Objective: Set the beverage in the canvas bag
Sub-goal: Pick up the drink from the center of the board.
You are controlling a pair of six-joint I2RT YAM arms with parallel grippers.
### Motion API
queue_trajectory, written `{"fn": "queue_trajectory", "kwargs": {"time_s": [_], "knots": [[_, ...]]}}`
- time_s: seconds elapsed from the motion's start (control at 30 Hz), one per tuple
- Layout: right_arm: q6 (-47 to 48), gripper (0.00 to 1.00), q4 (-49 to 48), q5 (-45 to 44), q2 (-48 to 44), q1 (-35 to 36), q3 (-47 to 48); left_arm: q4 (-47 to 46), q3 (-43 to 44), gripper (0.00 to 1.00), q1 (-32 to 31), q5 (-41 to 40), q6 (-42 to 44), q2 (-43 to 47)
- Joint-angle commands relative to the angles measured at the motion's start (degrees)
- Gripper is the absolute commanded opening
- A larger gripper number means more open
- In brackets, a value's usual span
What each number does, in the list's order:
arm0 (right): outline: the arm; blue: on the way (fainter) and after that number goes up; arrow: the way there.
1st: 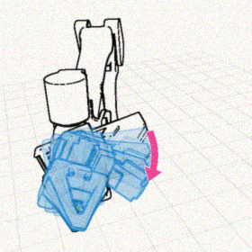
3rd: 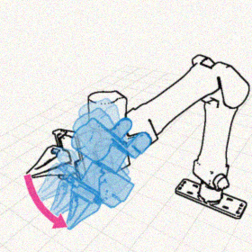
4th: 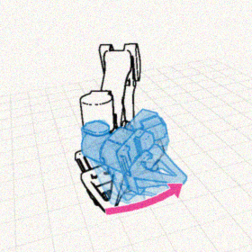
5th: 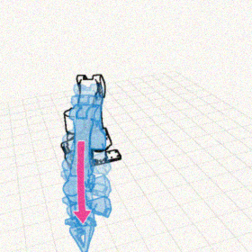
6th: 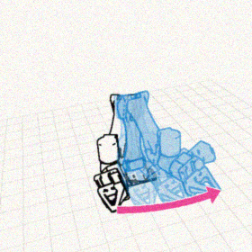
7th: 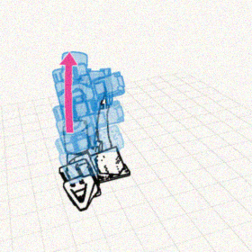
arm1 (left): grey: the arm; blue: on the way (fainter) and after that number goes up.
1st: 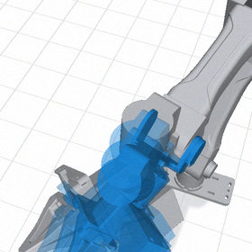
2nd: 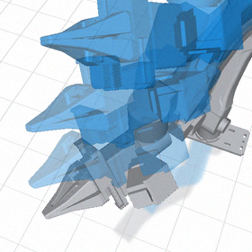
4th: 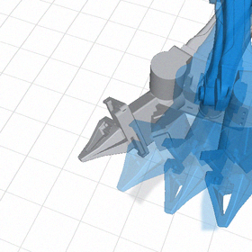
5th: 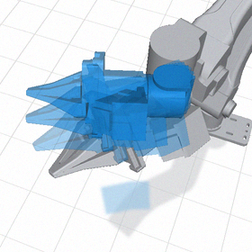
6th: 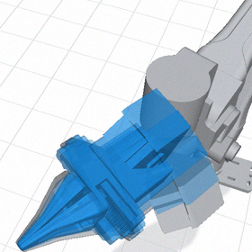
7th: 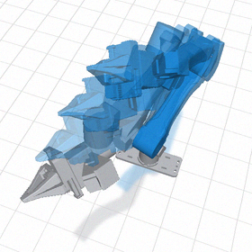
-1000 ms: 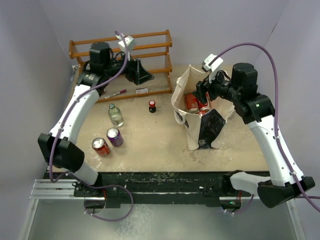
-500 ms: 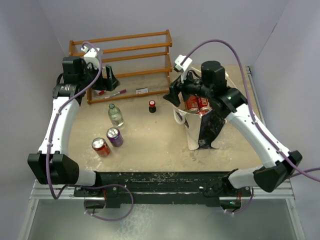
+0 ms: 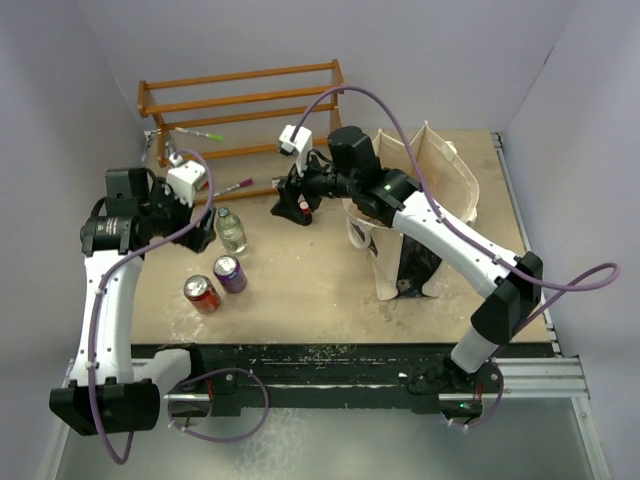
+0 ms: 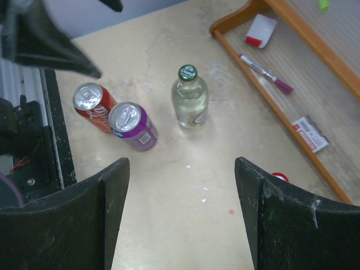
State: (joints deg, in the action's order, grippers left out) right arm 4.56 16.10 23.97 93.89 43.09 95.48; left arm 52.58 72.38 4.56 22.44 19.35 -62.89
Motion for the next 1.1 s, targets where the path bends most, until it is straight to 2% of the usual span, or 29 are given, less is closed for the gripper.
{"fn": "queue_trajectory", "kwargs": {"time_s": [0.0,0.1,0.2,0.67,0.8,0.97,1.07], "knots": [[-2.1,0.77,-3.0,1.6,1.0,1.2,3.3,18.3,-1.6,0.99,1.7,5.3,18.1,2.9],[-2.9,0.77,-3.6,1.9,1.8,1.6,2.9,23.2,-4.5,0.99,2.4,2.8,23.6,3.4],[-3.5,0.77,-4.2,1.9,2.3,1.7,2.7,23.8,-7.8,0.99,2.6,2.4,25.3,3.3],[-1.3,0.77,-4.7,-3.8,-2.9,1.7,-2.9,11.9,-17.4,0.99,2.6,-2.5,23.0,-5.6],[0.6,0.77,-4.7,-5.0,-3.8,1.6,-3.2,9.8,-18.7,0.90,2.5,-3.0,22.5,-7.4],[2.3,0.78,-4.7,-6.5,-4.7,1.4,-3.5,8.9,-19.8,0.71,2.5,-2.8,21.4,-8.2],[1.8,0.79,-4.7,-6.6,-5.0,0.7,-3.6,9.7,-20.4,0.54,2.5,-2.6,20.6,-8.5]]}}
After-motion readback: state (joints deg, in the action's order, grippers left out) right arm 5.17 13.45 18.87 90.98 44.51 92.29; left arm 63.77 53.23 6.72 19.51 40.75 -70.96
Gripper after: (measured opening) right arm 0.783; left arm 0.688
